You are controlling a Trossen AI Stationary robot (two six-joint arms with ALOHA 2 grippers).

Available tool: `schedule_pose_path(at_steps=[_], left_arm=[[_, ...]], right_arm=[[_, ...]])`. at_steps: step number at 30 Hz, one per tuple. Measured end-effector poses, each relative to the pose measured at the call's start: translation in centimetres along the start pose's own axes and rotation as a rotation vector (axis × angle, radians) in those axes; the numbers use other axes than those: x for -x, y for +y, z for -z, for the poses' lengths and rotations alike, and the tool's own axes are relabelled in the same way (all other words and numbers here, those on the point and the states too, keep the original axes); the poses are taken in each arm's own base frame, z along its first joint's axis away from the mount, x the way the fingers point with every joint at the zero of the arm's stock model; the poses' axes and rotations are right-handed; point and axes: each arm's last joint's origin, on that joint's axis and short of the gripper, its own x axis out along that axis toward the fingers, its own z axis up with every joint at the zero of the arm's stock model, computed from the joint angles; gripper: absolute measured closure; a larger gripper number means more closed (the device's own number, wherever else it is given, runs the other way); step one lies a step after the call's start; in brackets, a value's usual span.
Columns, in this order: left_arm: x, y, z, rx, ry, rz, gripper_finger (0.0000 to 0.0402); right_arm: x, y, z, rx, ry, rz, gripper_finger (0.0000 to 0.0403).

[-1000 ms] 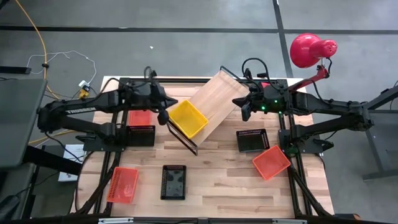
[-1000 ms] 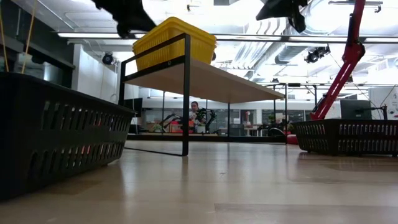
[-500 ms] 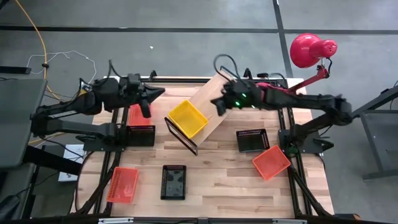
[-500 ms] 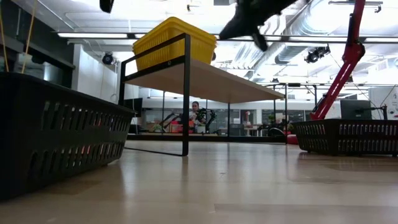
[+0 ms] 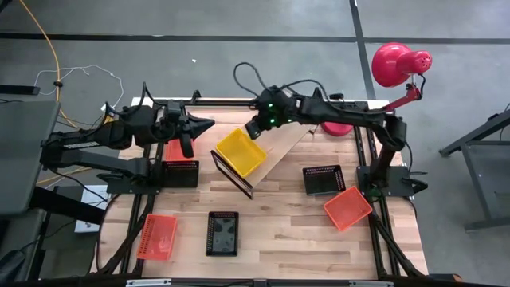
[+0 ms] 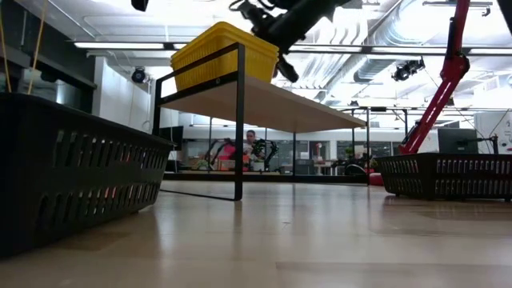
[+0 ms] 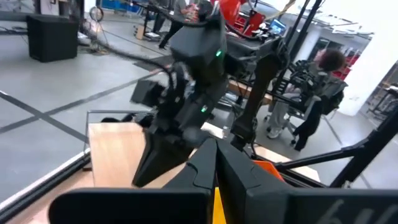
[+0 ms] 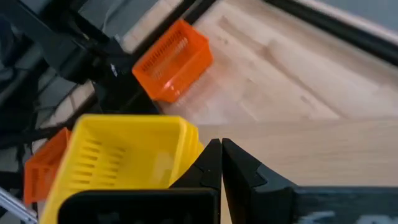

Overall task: Stack baskets on shelf by color
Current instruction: Stack the yellow bin on top of the yellow bin on the shelf

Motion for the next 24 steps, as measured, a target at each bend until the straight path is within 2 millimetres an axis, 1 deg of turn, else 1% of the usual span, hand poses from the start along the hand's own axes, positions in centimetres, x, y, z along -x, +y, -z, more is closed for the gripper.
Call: schedule_pose_path(at_steps=[3,8,19,24], left_arm=[[0.0,-0.1,0.0,0.008,0.008,0.020,0.0401],[0.1,-0.1,0.0,0.009,0.007,0.030,0.0401],[0.1,-0.1,0.0,-0.013,0.005,0.022,0.0401],[0.1,0.0,0.0,-0.018,0.005,0.021,0.0401]], right_arm=[[-0.8,0.0,0.3,-0.002,0.020,0.011,0.0403],[-1.0,-0.1,0.7,-0.012,0.048,0.041,0.0403],[-1.1,2.4,2.2,0.051,0.078,-0.017,0.0403],[-1.1,2.9,2.5,0.061,0.080,-0.022,0.0403]])
